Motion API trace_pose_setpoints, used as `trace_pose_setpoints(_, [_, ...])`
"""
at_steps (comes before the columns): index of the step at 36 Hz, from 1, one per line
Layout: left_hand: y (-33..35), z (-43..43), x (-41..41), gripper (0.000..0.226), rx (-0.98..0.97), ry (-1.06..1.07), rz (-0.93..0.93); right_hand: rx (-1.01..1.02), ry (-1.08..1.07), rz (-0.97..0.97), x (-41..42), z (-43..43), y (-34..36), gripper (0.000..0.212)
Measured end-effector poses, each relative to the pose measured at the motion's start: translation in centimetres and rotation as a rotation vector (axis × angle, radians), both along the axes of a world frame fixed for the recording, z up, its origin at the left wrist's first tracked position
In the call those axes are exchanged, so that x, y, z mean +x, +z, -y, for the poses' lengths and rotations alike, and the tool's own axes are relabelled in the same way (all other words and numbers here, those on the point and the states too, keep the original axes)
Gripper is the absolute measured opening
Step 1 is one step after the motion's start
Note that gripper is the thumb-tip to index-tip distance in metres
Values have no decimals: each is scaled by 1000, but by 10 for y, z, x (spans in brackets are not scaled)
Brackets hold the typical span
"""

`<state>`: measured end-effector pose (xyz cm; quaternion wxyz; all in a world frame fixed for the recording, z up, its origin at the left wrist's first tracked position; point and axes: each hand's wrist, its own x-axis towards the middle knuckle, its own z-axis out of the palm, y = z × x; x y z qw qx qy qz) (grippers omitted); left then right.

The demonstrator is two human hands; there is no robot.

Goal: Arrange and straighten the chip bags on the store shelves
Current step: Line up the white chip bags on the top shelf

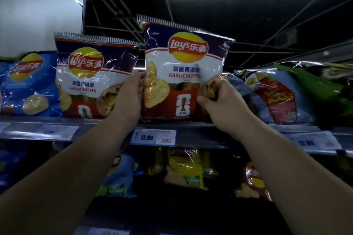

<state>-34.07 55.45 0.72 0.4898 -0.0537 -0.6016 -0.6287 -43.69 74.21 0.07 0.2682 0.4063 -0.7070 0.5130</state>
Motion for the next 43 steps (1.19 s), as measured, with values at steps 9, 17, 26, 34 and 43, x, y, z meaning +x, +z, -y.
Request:
trace_pose_setpoints(9, [-25, 10, 9, 76, -684, 309, -4, 190, -113, 25, 1, 23, -7, 36])
trace_pose_setpoints(17, [-27, 13, 3, 89, -880, 556, 115, 15, -80, 184, 19, 29, -10, 52])
trace_pose_setpoints(26, [-21, 49, 40, 76, -1129, 1267, -147, 14, -738, -711, 48, 57, -15, 86])
trace_pose_setpoints(34, [-32, 75, 29, 78, -1045, 1197, 304, 435, -700, -483, 42, 85, -28, 87])
trace_pose_setpoints(43, [-35, 71, 31, 77, -1047, 1154, 225, 385, -669, -458, 47, 74, -31, 79])
